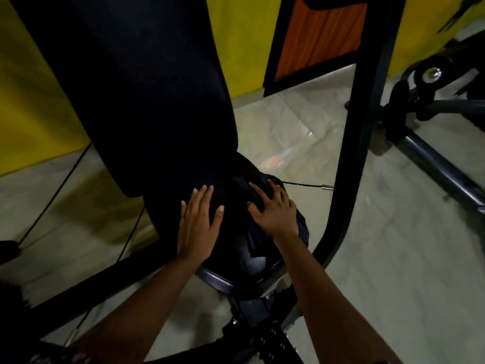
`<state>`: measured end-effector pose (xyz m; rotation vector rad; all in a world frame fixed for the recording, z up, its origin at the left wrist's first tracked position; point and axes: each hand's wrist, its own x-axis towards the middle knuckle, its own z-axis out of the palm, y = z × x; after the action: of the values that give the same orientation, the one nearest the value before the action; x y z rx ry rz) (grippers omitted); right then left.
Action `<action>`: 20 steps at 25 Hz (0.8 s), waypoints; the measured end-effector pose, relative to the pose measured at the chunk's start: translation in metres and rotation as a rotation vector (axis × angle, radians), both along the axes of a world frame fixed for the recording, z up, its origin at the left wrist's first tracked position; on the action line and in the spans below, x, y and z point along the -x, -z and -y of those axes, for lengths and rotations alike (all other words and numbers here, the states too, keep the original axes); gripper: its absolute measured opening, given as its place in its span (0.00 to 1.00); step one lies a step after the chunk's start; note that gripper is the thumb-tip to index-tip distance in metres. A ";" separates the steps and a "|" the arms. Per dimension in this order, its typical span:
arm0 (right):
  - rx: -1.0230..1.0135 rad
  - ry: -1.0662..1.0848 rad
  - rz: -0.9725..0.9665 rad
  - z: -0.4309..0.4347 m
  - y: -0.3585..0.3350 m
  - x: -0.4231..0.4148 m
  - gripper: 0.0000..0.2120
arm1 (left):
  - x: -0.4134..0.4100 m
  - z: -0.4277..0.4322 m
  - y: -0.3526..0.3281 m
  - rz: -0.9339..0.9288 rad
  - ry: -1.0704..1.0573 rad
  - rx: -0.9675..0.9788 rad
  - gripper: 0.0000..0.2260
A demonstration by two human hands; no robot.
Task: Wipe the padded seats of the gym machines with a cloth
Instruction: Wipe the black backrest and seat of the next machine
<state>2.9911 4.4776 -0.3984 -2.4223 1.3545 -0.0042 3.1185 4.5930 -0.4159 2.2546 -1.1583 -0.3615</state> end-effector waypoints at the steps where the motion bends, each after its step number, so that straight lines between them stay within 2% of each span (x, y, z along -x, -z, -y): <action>1: 0.025 -0.008 0.003 -0.006 0.001 0.003 0.37 | -0.003 0.002 0.002 0.025 0.008 -0.021 0.32; 4: 0.177 -0.093 0.086 -0.048 0.008 0.032 0.27 | -0.013 0.016 0.006 0.061 0.038 -0.081 0.29; 6: 0.139 -0.075 0.122 -0.039 0.014 0.041 0.26 | -0.020 0.033 0.007 0.095 0.094 -0.111 0.32; 9: -0.137 0.015 0.127 0.027 0.016 0.014 0.31 | -0.021 0.050 0.015 0.180 0.192 -0.202 0.35; 12: -0.281 -0.081 0.122 0.079 0.030 -0.031 0.30 | -0.016 0.053 0.023 0.304 0.203 -0.245 0.30; 14: -0.350 -0.127 0.133 0.112 0.039 -0.066 0.29 | -0.016 0.052 0.025 0.313 0.207 -0.254 0.28; 17: -0.626 -0.154 0.187 0.153 0.055 -0.119 0.26 | -0.018 0.050 0.029 0.307 0.200 -0.244 0.27; 20: -0.782 -0.130 0.285 0.166 0.071 -0.128 0.24 | -0.019 0.051 0.029 0.294 0.211 -0.217 0.27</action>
<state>3.1195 4.3116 -0.4689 -1.7549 0.8474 0.1730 3.1379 4.5418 -0.4449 2.4371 -1.5833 -0.2518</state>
